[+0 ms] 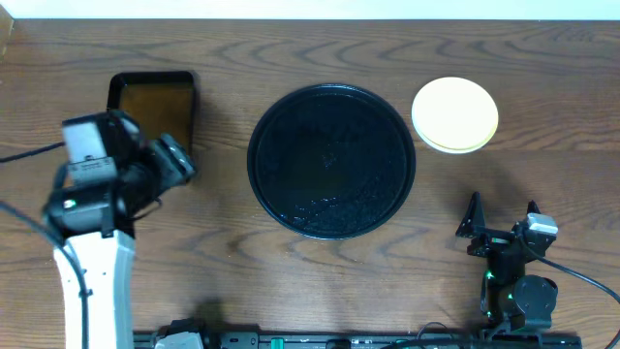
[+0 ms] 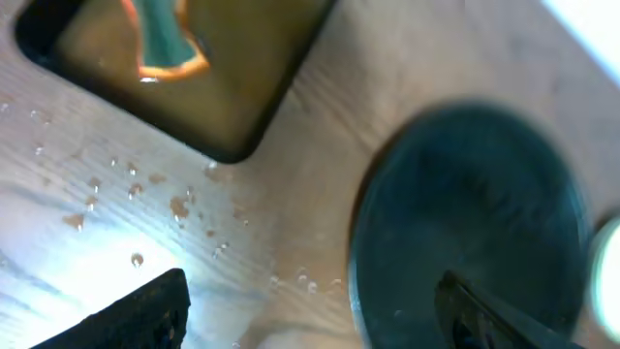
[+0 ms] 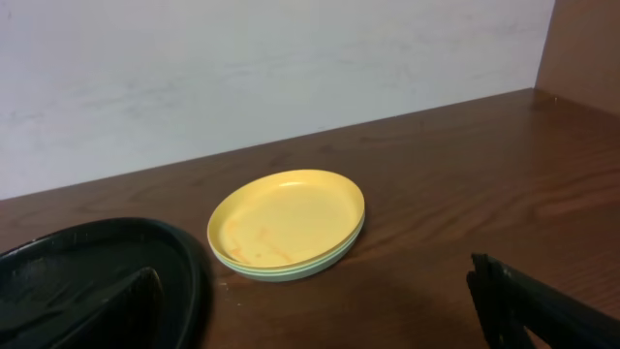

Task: Clean dirty plates on tray and stack at the side

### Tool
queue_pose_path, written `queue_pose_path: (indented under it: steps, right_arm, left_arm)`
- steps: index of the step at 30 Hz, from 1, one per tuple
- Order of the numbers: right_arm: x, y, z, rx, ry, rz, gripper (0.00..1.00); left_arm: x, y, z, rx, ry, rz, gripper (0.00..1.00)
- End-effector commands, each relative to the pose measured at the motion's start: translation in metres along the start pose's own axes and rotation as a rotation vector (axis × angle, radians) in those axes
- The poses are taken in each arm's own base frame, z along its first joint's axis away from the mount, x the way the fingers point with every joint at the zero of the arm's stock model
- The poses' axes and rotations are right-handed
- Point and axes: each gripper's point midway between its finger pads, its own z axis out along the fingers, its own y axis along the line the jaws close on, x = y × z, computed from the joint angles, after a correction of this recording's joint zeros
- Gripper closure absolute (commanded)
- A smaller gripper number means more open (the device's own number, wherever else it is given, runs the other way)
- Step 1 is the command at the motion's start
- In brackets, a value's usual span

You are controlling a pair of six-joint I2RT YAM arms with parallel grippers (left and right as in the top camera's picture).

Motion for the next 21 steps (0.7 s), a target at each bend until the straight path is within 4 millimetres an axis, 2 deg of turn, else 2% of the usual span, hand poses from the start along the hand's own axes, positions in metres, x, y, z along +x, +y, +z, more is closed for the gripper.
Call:
queue_pose_path:
  steps: [1, 2, 6, 10, 13, 18, 21]
  right_arm:
    - [0.000, -0.003, 0.000, 0.016, -0.004, -0.014, 0.01]
    - [0.000, -0.003, 0.000, 0.016, -0.004, -0.014, 0.01]
    - [0.000, -0.003, 0.000, 0.016, -0.004, -0.014, 0.01]
    - [0.000, -0.003, 0.000, 0.016, -0.004, -0.014, 0.01]
    - [0.000, -0.003, 0.000, 0.016, -0.004, -0.014, 0.01]
    - [0.000, -0.003, 0.000, 0.016, -0.004, -0.015, 0.01]
    - [0.000, -0.003, 0.000, 0.016, -0.004, -0.015, 0.01]
  left_arm:
    - [0.049, 0.010, 0.032, -0.024, 0.080, 0.282, 0.18]
    - [0.059, 0.011, 0.043, -0.002, 0.050, 0.317, 0.18]
    - [0.072, 0.019, 0.065, 0.057, -0.095, 0.333, 0.18]
    - [0.089, 0.030, 0.081, 0.097, -0.204, 0.344, 0.18]
    - [0.089, 0.031, 0.084, 0.136, -0.310, 0.354, 0.18]
    - [0.094, 0.033, 0.083, 0.166, -0.389, 0.365, 0.18]
    - [0.098, 0.042, 0.083, 0.137, -0.439, 0.365, 0.18]
